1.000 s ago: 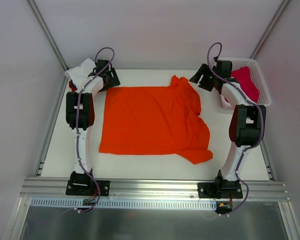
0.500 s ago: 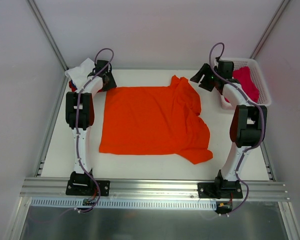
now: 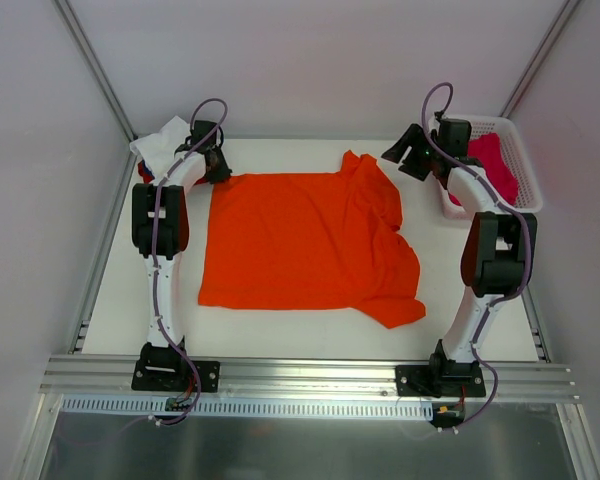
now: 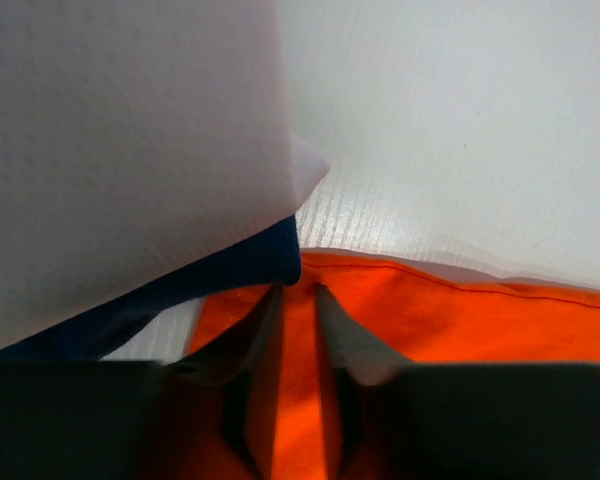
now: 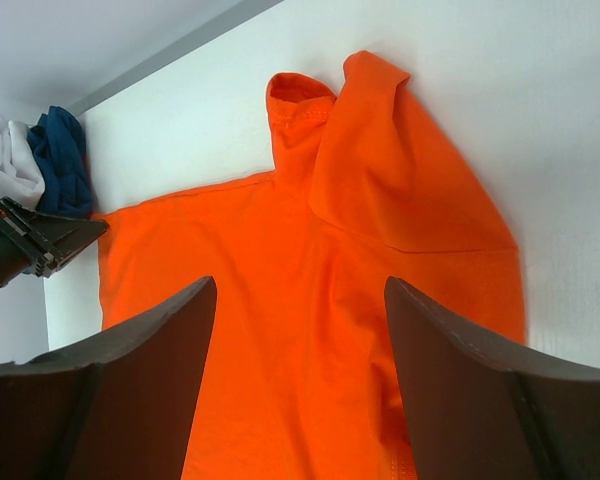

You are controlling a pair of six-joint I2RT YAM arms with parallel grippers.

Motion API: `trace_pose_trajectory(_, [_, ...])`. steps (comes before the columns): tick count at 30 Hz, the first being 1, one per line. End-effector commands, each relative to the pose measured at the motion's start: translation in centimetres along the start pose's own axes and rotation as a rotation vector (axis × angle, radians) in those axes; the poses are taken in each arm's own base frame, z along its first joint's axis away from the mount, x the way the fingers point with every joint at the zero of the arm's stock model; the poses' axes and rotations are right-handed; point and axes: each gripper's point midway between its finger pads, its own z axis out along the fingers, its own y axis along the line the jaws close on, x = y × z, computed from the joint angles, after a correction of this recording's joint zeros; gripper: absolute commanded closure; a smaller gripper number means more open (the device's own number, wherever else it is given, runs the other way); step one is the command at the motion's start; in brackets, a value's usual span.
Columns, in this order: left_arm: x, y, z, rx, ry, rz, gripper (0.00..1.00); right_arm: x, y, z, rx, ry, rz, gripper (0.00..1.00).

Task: Fold and stack the t-shirts
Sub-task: Flatten the tshirt out

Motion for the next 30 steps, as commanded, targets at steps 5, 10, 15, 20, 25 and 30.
trace_pose_trajectory(5, [-0.7,-0.4,-0.4,0.011,0.007,0.005,1.0,-2.6,2.2,-0.9,-0.071,-0.042,-0.039,0.28])
trace_pose_trajectory(10, [-0.6,-0.4,-0.4,0.014,0.011,0.007,1.0,-2.1,0.1,1.9,-0.034,-0.005,-0.03,0.27])
trace_pose_trajectory(15, [-0.5,-0.5,-0.5,0.019,0.014,0.011,1.0,-1.3,-1.8,5.4,-0.027,0.063,-0.002,0.25])
trace_pose_trajectory(20, [-0.4,-0.6,-0.5,0.021,0.013,0.012,1.0,-3.2,-3.3,7.1,-0.032,0.044,0.05,0.25])
trace_pose_trajectory(25, [-0.5,-0.5,-0.5,0.02,0.013,0.014,1.0,-3.9,-4.2,9.4,-0.075,0.051,0.119,0.26])
trace_pose_trajectory(30, [-0.5,-0.5,-0.5,0.02,0.012,0.016,1.0,-4.5,-5.3,11.3,-0.136,0.04,0.197,0.27])
